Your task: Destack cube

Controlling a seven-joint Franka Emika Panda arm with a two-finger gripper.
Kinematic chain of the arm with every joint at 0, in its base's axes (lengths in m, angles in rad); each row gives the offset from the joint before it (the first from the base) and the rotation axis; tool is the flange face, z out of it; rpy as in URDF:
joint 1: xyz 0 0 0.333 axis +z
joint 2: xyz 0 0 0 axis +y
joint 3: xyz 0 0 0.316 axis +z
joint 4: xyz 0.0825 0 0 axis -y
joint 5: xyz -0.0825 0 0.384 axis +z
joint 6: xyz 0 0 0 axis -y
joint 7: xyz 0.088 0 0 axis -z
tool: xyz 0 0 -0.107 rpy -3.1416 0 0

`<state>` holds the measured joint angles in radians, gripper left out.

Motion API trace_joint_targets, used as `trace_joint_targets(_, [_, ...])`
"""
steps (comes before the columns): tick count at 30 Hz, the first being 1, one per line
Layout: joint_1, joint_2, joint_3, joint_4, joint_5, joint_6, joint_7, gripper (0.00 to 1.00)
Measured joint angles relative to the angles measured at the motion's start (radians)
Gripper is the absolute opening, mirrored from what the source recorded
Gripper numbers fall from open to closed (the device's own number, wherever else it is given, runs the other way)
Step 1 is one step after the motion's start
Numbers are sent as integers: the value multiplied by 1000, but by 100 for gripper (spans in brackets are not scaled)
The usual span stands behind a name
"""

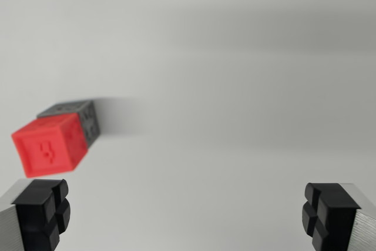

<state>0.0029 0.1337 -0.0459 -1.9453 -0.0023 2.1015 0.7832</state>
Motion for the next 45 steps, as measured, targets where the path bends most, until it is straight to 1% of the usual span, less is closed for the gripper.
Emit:
trace_joint_targets(12, [18,-9,10,-47,0,35,11,100])
trace_joint_targets(25, [50,-16,26,-116,-1,91,30,100])
trace_joint_targets(36, [86,-17,46,-185,-1,154,55,100])
trace_joint_targets(41, [101,-16,55,-210,-2,178,66,100])
trace_joint_targets(45, [116,-12,64,-233,-2,203,77,100])
